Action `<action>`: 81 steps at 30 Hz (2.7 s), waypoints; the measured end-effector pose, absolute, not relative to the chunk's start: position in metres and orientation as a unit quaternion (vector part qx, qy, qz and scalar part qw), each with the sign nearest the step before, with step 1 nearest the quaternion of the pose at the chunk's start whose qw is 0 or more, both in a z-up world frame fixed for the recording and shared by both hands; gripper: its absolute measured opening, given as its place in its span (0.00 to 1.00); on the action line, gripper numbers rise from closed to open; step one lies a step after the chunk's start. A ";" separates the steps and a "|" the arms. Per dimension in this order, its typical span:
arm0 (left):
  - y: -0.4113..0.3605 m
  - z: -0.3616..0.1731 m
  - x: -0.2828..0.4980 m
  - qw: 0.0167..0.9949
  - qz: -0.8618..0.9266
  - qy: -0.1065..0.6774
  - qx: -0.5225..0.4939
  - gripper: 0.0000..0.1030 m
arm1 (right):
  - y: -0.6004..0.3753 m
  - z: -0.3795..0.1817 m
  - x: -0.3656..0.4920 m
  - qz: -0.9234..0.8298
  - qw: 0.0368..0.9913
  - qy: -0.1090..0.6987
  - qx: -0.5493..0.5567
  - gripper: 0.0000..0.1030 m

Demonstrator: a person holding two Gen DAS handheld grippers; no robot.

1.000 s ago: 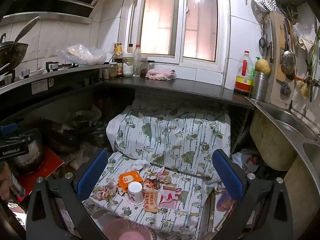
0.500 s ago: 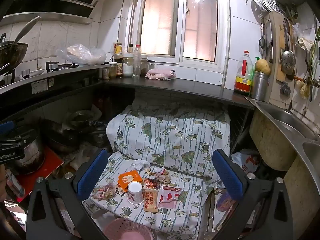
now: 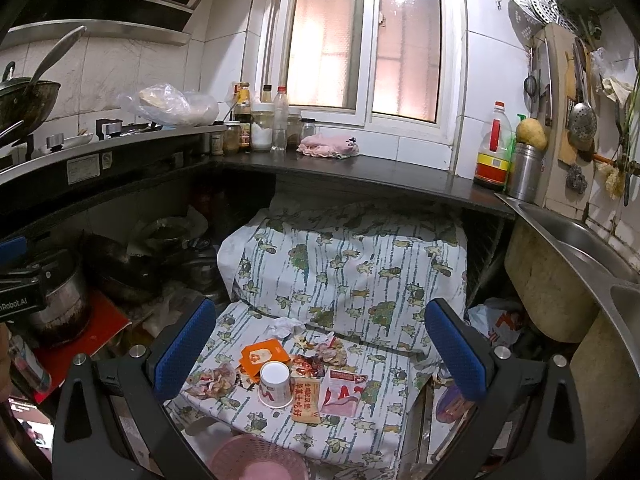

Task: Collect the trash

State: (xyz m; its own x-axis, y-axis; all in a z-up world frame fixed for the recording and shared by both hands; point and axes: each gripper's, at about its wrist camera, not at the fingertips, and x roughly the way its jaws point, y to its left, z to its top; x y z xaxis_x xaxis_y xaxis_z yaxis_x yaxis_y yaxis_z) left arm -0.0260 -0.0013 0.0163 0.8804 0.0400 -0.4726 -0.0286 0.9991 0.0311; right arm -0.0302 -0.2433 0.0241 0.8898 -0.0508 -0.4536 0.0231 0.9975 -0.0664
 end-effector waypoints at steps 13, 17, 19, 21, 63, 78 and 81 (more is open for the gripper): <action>0.006 0.019 -0.026 0.969 0.034 0.243 0.002 1.00 | -0.245 0.020 -0.024 -0.028 0.970 0.242 -0.026 1.00; 0.009 0.021 -0.023 0.969 0.034 0.245 -0.005 1.00 | -0.247 0.019 -0.022 -0.028 0.969 0.244 -0.024 1.00; 0.009 0.021 -0.022 0.969 0.035 0.246 -0.007 1.00 | -0.247 0.018 -0.021 -0.029 0.969 0.245 -0.024 1.00; 0.010 0.021 -0.021 0.968 0.035 0.247 -0.007 1.00 | -0.249 0.017 -0.021 -0.030 0.969 0.245 -0.024 1.00; 0.015 0.014 -0.015 0.968 0.020 0.250 -0.012 1.00 | -0.236 0.026 -0.039 -0.011 0.976 0.215 -0.035 1.00; 0.012 0.010 -0.013 0.967 0.024 0.252 -0.012 1.00 | -0.245 0.028 -0.033 -0.024 0.975 0.218 -0.021 1.00; 0.013 0.009 -0.013 0.968 0.025 0.251 -0.014 1.00 | -0.244 0.028 -0.033 -0.022 0.976 0.218 -0.018 1.00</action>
